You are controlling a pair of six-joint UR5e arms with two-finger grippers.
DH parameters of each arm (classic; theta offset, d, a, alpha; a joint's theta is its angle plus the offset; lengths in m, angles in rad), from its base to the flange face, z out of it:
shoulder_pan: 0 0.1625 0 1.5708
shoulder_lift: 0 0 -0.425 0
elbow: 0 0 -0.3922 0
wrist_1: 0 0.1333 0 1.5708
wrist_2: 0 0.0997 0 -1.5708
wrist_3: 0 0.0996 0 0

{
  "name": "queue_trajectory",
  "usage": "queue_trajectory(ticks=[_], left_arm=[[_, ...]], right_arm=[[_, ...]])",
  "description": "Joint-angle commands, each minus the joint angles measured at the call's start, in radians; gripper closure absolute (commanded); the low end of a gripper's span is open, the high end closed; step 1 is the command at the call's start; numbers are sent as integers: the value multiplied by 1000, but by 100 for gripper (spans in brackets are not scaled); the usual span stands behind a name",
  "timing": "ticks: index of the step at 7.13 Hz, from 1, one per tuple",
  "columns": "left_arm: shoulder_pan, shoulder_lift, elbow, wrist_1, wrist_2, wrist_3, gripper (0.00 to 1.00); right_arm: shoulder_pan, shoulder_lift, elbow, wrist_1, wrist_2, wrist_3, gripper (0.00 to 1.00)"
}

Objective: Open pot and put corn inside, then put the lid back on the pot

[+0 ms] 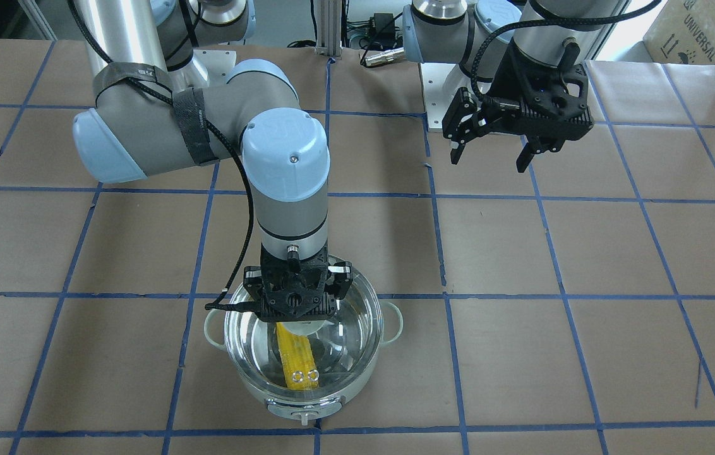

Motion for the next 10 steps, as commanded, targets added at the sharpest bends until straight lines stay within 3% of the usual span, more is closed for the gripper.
queue_trajectory(ticks=[1,3,4,6,8,9,10], left_arm=[[1,13,-32,17,6,-20,0],[1,14,-34,13,8,-20,0],[1,14,-34,11,9,-20,0],[-1,16,-34,-11,113,-35,0],[-2,20,-34,-27,128,-37,0],[-1,24,-34,-35,124,-37,0],[-1,14,-29,-32,118,-29,0]], right_arm=[[1,1,0,0,0,7,2],[-33,3,-22,3,1,-5,1],[-89,-17,-28,59,26,-46,0],[-213,-170,12,271,29,-212,1],[-306,-304,62,366,32,-310,0],[-311,-371,60,522,35,-354,0],[-306,-422,61,566,35,-356,0]])
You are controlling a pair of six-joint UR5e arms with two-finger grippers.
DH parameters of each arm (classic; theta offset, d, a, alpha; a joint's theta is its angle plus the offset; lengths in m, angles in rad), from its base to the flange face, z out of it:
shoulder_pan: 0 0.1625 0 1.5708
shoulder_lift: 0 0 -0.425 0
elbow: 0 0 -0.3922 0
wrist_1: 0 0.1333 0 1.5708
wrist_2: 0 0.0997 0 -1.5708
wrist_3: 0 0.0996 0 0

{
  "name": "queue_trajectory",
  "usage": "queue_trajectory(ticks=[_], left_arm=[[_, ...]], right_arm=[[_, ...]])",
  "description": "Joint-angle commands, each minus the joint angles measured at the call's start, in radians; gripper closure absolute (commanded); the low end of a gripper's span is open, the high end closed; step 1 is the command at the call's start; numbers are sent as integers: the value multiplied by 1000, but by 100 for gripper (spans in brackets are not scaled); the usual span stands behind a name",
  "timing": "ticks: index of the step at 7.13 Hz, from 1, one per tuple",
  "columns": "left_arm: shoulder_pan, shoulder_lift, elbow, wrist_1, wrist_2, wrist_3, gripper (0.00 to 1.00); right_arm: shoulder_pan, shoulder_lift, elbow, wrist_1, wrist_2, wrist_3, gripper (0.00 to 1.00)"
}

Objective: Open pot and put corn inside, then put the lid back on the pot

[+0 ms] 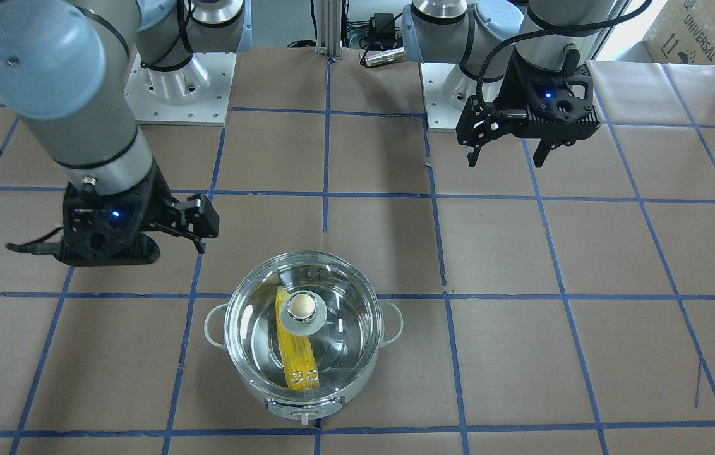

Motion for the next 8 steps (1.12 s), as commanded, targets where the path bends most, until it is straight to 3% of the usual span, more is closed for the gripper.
queue_trajectory(ticks=[1,8], left_arm=[[1,-11,20,-5,-4,10,0],[-7,-10,11,-6,-25,-1,0]], right_arm=[[2,-58,15,94,1,-15,0],[-2,-35,10,85,23,-24,0]])
